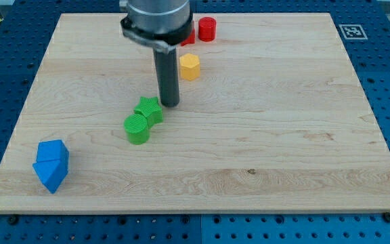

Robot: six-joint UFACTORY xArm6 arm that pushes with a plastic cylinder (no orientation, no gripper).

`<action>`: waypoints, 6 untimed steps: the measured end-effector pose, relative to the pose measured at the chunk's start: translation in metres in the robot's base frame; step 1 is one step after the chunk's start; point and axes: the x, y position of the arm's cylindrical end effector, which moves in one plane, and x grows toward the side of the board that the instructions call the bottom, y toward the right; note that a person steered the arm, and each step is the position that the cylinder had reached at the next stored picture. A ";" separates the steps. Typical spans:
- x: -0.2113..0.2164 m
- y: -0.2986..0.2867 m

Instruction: Slide the green star along with green circle towards the blue cube

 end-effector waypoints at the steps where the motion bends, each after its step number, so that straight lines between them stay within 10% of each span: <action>1: -0.022 -0.004; 6: 0.051 -0.043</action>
